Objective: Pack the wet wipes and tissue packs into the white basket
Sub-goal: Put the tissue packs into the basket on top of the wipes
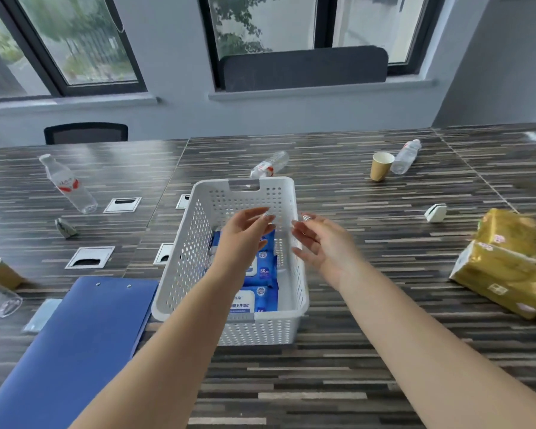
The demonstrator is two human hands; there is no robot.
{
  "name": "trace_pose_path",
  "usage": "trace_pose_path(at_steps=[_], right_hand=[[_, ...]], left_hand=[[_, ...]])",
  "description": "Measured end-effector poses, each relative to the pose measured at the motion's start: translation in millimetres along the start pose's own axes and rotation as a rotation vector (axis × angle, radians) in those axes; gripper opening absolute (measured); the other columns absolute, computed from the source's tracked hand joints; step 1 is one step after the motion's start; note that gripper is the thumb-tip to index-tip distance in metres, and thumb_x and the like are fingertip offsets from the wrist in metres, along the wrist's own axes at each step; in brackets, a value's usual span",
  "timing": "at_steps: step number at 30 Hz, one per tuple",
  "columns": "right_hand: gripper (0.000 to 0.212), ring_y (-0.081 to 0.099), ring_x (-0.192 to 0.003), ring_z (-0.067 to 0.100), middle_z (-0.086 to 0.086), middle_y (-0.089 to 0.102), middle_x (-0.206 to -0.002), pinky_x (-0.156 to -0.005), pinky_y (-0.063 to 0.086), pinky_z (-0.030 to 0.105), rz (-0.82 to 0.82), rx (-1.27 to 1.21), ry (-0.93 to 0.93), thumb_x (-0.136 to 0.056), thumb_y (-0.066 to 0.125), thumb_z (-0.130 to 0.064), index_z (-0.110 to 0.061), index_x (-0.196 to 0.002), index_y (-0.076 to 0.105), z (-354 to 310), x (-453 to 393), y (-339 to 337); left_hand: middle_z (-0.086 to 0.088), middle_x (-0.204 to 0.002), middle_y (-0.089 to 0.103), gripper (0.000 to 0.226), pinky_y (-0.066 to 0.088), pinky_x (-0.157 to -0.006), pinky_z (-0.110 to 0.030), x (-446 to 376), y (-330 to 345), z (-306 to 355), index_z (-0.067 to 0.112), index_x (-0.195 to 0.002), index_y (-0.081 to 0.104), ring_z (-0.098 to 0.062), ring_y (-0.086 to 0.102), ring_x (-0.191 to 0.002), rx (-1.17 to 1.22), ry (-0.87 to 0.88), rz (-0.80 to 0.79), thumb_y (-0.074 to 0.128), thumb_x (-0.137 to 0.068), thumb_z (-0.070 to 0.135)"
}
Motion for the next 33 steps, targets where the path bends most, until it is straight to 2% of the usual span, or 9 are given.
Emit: trace_pose_path(at_steps=[3, 9, 12, 15, 19, 21, 23, 28, 33], right_hand=[[0.014, 0.064, -0.088, 0.016, 0.001, 0.068, -0.089, -0.079, 0.052, 0.037, 0.069, -0.047, -0.019, -0.094, 0.051, -0.010, -0.019, -0.095, 0.062, -6, 2, -37], [0.014, 0.066, -0.090, 0.016, 0.001, 0.069, -0.089, -0.083, 0.051, 0.037, 0.155, -0.095, -0.004, -0.095, 0.052, -0.012, -0.020, -0.094, 0.063, -25, 3, -136], [0.013, 0.066, -0.095, 0.018, 0.002, 0.068, -0.094, -0.089, 0.051, 0.039, 0.183, -0.100, 0.009, -0.095, 0.053, -0.013, -0.019, -0.098, 0.064, -41, 4, -197], [0.018, 0.065, -0.096, 0.017, 0.002, 0.068, -0.096, -0.084, 0.051, 0.036, 0.249, -0.116, 0.038, -0.095, 0.052, -0.014, -0.018, -0.109, 0.063, -55, 1, -273], [0.024, 0.060, -0.104, 0.017, 0.005, 0.061, -0.116, -0.100, 0.045, 0.041, 0.326, -0.156, 0.085, -0.097, 0.048, -0.014, -0.018, -0.119, 0.057, -61, -1, -357], [0.038, 0.054, -0.115, 0.019, 0.006, 0.053, -0.129, -0.100, 0.043, 0.041, 0.332, -0.147, 0.103, -0.098, 0.047, -0.014, -0.018, -0.135, 0.047, -64, 4, -391], [0.052, 0.050, -0.122, 0.020, 0.004, 0.047, -0.134, -0.101, 0.043, 0.042, 0.339, -0.110, 0.093, -0.097, 0.048, -0.014, -0.022, -0.146, 0.032, -64, 8, -413], [0.063, 0.048, -0.124, 0.017, -0.001, 0.046, -0.143, -0.103, 0.041, 0.040, 0.449, 0.136, 0.020, -0.096, 0.051, -0.019, -0.032, -0.149, 0.021, -69, 4, -452], [0.065, 0.023, -0.143, 0.014, -0.001, 0.024, -0.156, -0.114, 0.028, 0.039, 0.472, 0.335, -0.032, -0.094, 0.054, -0.024, -0.034, -0.149, 0.021, -64, -4, -472]], left_hand=[[0.003, -0.100, 0.070, 0.010, 0.051, -0.088, -0.030, 7, 34, -1, 0.024, -0.101, 0.061, -0.008, 0.067, -0.092, -0.001, 0.025, -0.005, 0.057, -0.094, 0.018], [0.004, -0.101, 0.071, 0.008, 0.050, -0.092, -0.034, 15, 125, -15, 0.027, -0.095, 0.062, -0.011, 0.067, -0.098, 0.008, -0.045, -0.063, 0.059, -0.093, 0.020], [0.004, -0.103, 0.070, 0.008, 0.050, -0.093, -0.034, 16, 178, -26, 0.027, -0.096, 0.062, -0.012, 0.066, -0.101, -0.009, -0.108, -0.100, 0.058, -0.093, 0.020], [0.005, -0.102, 0.070, 0.008, 0.050, -0.092, -0.034, 16, 237, -47, 0.027, -0.095, 0.061, -0.011, 0.066, -0.100, -0.039, -0.180, -0.113, 0.056, -0.094, 0.021], [0.005, -0.099, 0.070, 0.009, 0.049, -0.091, -0.034, 22, 298, -76, 0.026, -0.093, 0.061, -0.009, 0.066, -0.092, -0.056, -0.262, -0.136, 0.056, -0.095, 0.020], [0.006, -0.096, 0.070, 0.009, 0.049, -0.093, -0.036, 22, 329, -88, 0.027, -0.092, 0.061, -0.007, 0.066, -0.090, -0.073, -0.308, -0.151, 0.057, -0.094, 0.019], [0.006, -0.098, 0.070, 0.009, 0.049, -0.095, -0.038, 20, 351, -95, 0.028, -0.092, 0.061, -0.007, 0.066, -0.092, -0.099, -0.333, -0.167, 0.058, -0.094, 0.020], [0.001, -0.110, 0.069, 0.007, 0.051, -0.094, -0.036, 8, 400, -96, 0.025, -0.099, 0.062, -0.010, 0.065, -0.101, -0.178, -0.325, -0.192, 0.059, -0.093, 0.024], [-0.002, -0.115, 0.066, 0.018, 0.051, -0.096, -0.039, -14, 431, -101, 0.022, -0.110, 0.062, -0.014, 0.061, -0.104, -0.272, -0.335, -0.184, 0.058, -0.093, 0.026]])
Point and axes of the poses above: each hand's wrist, its own x-axis away from the middle knuckle, its own y-axis out of the palm, z = x × y, the point moved 1 cm from there along -x, towards the middle knuckle
